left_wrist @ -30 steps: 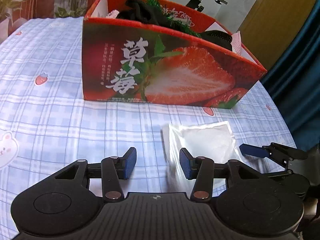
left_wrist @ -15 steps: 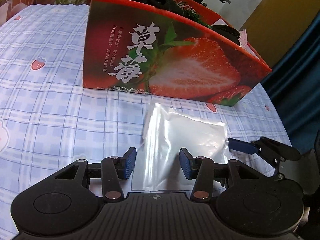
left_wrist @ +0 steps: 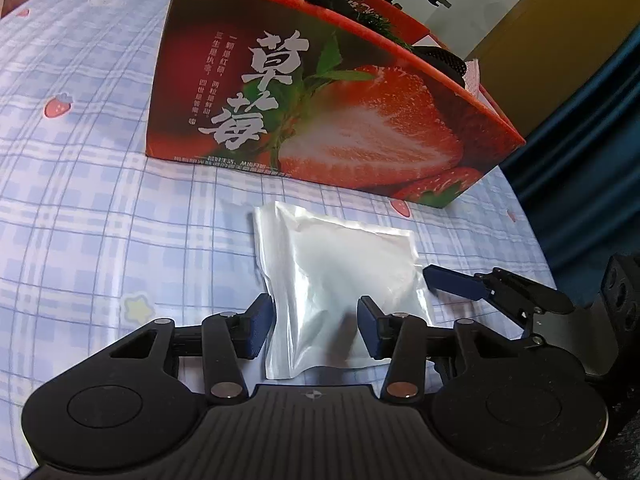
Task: Organize soft objects
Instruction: 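Lower both grippers onto the white pouch and close on it, then lift the white pouch into the red box and open both grippers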
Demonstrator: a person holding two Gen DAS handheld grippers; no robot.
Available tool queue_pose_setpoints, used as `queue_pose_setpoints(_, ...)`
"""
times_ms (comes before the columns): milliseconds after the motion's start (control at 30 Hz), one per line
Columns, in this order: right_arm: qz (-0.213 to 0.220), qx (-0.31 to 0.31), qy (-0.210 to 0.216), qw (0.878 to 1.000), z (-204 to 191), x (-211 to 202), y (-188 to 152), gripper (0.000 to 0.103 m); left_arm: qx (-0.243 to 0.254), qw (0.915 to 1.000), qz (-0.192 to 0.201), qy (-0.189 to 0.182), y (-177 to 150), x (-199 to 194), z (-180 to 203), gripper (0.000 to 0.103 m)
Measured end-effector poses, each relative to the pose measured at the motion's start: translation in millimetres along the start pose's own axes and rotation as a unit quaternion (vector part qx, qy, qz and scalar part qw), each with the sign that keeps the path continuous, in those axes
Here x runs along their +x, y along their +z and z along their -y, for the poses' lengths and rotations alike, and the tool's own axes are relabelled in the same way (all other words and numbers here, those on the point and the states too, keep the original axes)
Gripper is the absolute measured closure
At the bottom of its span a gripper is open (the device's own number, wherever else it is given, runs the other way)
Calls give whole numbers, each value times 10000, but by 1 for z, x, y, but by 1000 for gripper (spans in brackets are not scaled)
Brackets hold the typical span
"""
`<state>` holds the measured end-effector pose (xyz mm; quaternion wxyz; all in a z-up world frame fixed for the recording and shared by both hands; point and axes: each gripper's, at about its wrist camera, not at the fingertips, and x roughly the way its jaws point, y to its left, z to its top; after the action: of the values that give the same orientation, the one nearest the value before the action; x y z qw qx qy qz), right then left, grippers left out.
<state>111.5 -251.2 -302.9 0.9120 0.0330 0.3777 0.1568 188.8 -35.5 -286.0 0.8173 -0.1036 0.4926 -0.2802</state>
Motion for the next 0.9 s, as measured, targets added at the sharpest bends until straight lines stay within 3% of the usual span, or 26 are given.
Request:
queue_pose_setpoints(100, 26, 198, 112, 9997, 1, 0, 0, 30, -28, 9999, -78, -109, -3, 1, 0, 68)
queue_pose_setpoints(467, 98, 710, 401, 9966, 4, -1, -1, 31, -74, 9999, -51, -108, -4, 3, 0, 69)
queue_pose_setpoints(900, 51, 491, 353, 9982, -3, -2, -2, 54, -139, 9998, -41, -109, -6, 0, -3, 72)
